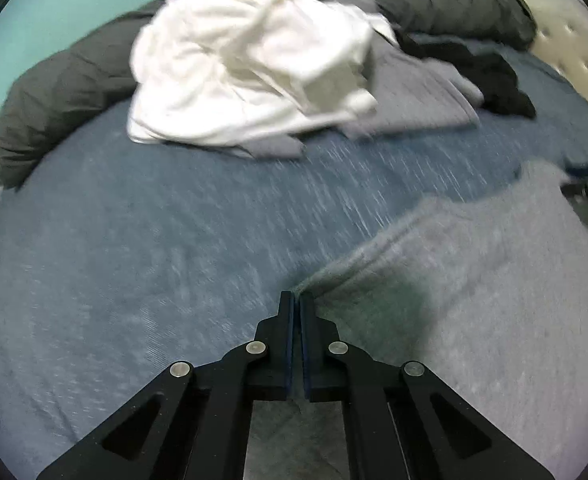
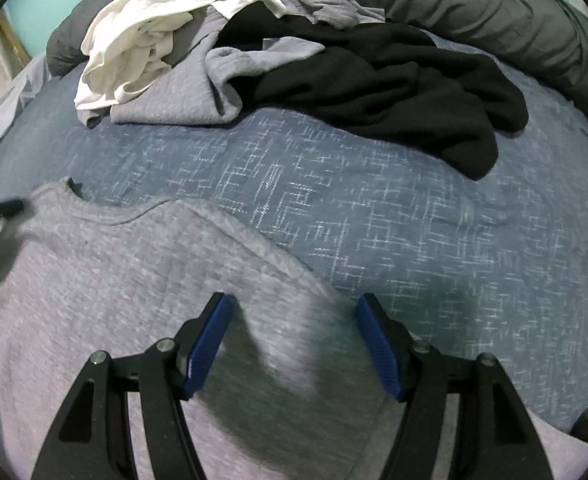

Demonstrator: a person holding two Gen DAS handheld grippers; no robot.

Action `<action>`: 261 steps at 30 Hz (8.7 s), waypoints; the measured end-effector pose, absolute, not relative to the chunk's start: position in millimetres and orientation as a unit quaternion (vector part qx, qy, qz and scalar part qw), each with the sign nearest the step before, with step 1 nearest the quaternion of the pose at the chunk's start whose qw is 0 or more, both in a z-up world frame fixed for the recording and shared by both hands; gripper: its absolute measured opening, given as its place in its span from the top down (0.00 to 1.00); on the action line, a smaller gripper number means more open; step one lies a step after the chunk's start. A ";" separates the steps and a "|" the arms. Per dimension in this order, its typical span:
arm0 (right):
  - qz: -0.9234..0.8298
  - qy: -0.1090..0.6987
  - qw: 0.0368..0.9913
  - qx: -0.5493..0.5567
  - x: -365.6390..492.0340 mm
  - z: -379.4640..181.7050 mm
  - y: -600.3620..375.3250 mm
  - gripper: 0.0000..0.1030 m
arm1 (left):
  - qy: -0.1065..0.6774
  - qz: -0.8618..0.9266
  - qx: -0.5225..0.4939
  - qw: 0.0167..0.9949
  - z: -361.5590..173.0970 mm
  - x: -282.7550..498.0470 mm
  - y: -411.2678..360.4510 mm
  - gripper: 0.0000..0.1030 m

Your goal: Fold clothes

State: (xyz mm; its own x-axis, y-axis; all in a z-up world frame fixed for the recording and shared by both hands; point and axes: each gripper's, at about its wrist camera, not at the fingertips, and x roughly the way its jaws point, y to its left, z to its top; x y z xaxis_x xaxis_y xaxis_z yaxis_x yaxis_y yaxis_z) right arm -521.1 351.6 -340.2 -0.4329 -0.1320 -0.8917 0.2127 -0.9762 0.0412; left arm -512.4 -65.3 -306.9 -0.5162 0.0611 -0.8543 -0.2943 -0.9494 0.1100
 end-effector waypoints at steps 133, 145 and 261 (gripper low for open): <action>-0.943 -0.168 -0.061 0.281 -198.8 -102.0 623.2 0.97 | -0.071 0.914 -0.395 0.055 -148.5 -196.3 -129.5 0.42; -0.947 -0.126 0.081 0.283 -213.7 -48.8 447.1 0.97 | -0.096 0.912 -0.389 0.085 -132.5 -148.4 -133.5 0.42; -0.870 -0.096 -0.002 0.483 -291.5 -353.6 411.3 0.71 | -0.178 0.835 -0.500 0.145 -326.4 -145.4 -134.0 0.94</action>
State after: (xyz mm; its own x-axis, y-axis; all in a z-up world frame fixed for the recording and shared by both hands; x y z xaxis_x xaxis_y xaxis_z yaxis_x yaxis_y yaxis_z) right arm -291.5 411.3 -353.6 -0.5335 -0.0882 -0.8412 -0.0969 -0.9816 0.1644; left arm -145.4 -134.0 -326.4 -0.4575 0.4202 -0.7837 -0.0632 -0.8945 -0.4427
